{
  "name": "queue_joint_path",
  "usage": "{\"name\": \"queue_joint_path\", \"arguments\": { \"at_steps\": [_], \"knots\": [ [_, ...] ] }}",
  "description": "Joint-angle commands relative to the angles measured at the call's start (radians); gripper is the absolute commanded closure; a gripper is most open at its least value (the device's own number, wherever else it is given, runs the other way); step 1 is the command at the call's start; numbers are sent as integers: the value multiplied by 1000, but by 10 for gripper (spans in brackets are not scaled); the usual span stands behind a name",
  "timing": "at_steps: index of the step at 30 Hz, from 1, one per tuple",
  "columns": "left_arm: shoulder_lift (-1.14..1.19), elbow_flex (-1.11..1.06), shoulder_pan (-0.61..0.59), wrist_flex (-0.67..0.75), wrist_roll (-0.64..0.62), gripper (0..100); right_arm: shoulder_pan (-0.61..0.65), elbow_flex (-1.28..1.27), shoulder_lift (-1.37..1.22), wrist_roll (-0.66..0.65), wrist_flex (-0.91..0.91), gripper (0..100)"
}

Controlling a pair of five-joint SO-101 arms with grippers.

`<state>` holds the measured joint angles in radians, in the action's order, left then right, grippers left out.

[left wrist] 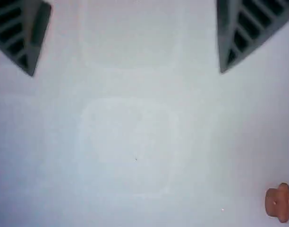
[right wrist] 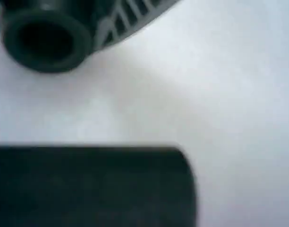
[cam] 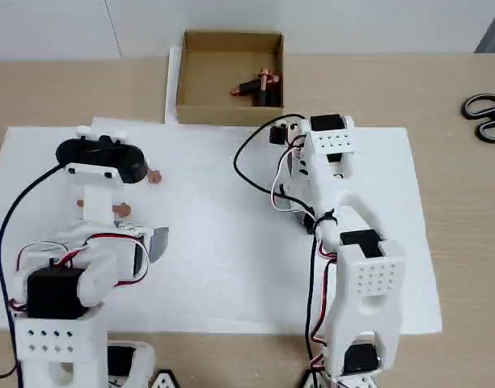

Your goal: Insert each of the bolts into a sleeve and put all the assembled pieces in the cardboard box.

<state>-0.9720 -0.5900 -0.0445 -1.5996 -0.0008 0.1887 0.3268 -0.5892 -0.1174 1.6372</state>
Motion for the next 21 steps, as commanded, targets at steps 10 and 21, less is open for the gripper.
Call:
{"name": "queue_joint_path", "arguments": {
  "at_steps": [10,21],
  "knots": [
    [229,266,-40,14,-3,776,1,2,461,-69,36,995],
    [876,624,-169,44,-3,786,2,-109,545,-68,35,995]
  ]
}}
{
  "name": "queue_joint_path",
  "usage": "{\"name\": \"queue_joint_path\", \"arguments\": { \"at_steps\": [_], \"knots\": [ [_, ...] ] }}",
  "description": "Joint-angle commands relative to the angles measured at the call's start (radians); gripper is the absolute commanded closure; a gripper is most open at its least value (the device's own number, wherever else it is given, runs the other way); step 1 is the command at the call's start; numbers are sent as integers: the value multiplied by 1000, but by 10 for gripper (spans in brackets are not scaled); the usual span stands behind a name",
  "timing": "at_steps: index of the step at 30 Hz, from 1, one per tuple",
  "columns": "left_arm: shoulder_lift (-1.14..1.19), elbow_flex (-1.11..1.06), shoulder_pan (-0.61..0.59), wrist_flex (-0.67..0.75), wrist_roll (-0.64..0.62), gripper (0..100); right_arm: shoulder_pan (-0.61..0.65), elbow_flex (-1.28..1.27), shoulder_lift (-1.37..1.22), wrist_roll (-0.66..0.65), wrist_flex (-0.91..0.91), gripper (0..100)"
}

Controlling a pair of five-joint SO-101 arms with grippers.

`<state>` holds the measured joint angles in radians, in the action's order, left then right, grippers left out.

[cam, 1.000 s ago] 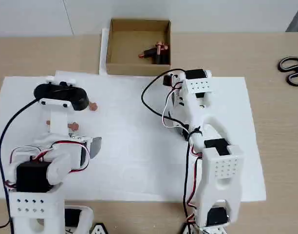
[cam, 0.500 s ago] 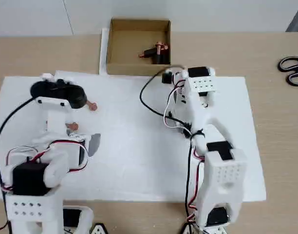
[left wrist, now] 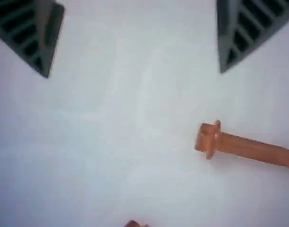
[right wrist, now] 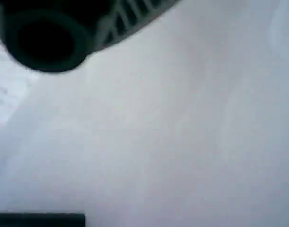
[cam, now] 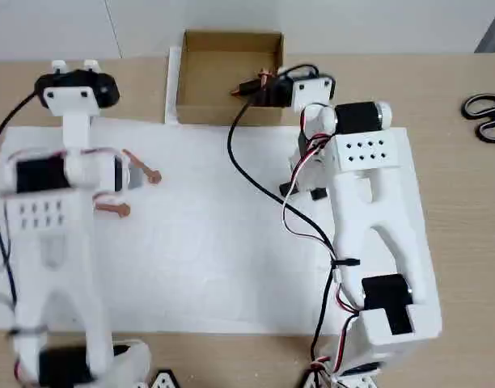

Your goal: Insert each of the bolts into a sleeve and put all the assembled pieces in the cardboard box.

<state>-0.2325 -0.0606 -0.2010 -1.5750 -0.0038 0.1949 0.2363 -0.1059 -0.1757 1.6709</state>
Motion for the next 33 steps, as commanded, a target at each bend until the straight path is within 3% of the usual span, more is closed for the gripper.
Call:
{"name": "queue_joint_path", "arguments": {
  "at_steps": [1,6,14,27,33],
  "knots": [
    [187,122,-11,25,5,786,-5,-28,62,-9,1,995],
    [434,341,15,61,41,786,-2,-35,65,-6,1,995],
    [821,687,54,-8,-296,786,-2,-37,67,-2,2,995],
    [1146,1059,54,-141,-563,787,-5,-38,61,-2,2,995],
    [1208,1112,55,-140,-569,914,-7,-38,59,-5,2,995]
  ]
}}
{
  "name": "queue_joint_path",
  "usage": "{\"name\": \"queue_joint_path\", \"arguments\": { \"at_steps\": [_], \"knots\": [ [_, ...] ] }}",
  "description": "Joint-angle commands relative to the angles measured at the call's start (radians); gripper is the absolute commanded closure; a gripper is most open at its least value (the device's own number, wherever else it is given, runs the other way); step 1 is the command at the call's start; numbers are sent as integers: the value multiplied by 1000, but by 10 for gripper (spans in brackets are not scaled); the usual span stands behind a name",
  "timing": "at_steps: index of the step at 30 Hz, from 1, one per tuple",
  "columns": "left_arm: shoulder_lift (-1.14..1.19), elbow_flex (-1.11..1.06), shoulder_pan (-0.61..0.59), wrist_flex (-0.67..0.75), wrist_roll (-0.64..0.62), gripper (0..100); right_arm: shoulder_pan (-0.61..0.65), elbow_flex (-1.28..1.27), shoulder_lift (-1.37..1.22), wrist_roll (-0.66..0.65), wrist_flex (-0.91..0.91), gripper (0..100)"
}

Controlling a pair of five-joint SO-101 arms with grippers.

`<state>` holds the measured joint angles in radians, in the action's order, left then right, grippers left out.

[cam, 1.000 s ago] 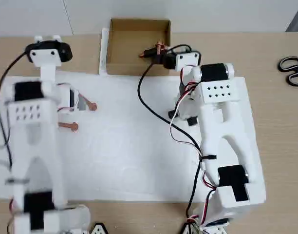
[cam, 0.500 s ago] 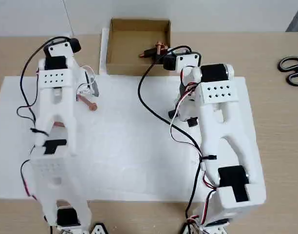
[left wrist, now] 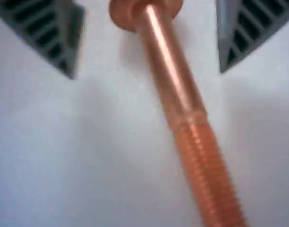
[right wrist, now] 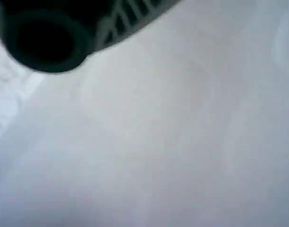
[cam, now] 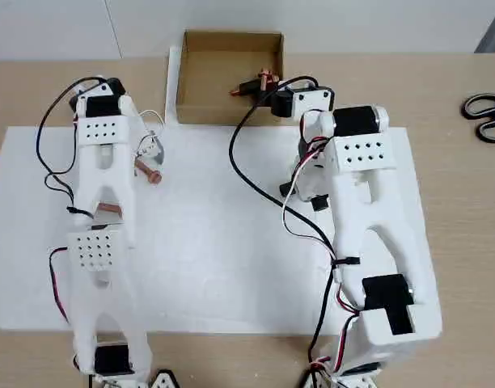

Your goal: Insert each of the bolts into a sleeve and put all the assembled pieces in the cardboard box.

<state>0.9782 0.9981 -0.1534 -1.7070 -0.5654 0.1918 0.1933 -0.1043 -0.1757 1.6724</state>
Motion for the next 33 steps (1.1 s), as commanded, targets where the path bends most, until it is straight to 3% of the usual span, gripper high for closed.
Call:
{"name": "queue_joint_path", "arguments": {
  "at_steps": [1,18,33],
  "knots": [
    [5,59,9,-8,-8,932,-4,5,58,-5,1,995],
    [25,64,75,-38,2,994,-4,-101,67,-9,-35,995],
    [-353,101,81,-48,302,994,-5,-101,68,-9,-28,995]
  ]
}}
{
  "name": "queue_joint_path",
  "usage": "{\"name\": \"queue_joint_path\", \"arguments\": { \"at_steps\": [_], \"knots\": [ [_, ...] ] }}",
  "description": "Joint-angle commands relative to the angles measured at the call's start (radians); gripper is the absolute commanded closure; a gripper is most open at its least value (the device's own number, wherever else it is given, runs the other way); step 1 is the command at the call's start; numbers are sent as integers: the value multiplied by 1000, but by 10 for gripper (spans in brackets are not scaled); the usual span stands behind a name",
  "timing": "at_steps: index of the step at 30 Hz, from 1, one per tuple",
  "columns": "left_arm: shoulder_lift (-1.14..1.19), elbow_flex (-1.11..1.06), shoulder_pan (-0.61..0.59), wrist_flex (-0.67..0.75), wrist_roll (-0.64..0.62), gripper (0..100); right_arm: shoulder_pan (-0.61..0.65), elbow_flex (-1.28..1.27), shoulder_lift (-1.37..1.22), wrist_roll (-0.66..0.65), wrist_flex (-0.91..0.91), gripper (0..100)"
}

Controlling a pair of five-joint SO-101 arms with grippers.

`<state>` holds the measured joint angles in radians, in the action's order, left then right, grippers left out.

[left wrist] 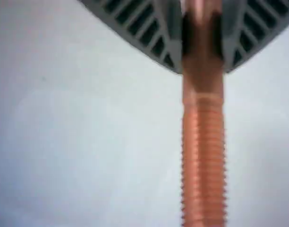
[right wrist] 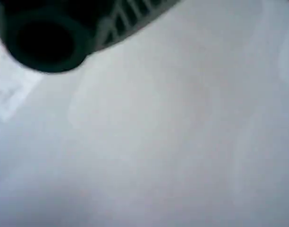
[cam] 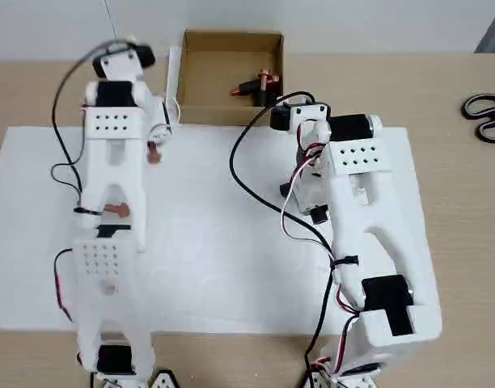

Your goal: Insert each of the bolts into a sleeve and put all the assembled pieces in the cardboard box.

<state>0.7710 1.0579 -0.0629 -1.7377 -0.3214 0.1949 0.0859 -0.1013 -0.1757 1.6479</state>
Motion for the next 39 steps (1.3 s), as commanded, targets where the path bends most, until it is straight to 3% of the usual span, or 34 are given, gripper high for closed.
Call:
{"name": "queue_joint_path", "arguments": {
  "at_steps": [1,6,15,25,33,39],
  "knots": [
    [-175,41,-9,-17,97,994,-8,6,65,-9,-4,995],
    [-348,-99,0,-17,282,994,-8,6,65,-9,-2,995],
    [-756,-607,0,-15,624,994,-8,6,84,-9,-1,995],
    [-1020,-1087,-3,21,1151,994,-73,5,332,-9,-4,995],
    [-1019,-1342,0,256,1464,994,-182,2,483,-9,-1,995],
    [-1019,-1509,2,462,1694,994,-197,0,549,-6,7,995]
  ]
}}
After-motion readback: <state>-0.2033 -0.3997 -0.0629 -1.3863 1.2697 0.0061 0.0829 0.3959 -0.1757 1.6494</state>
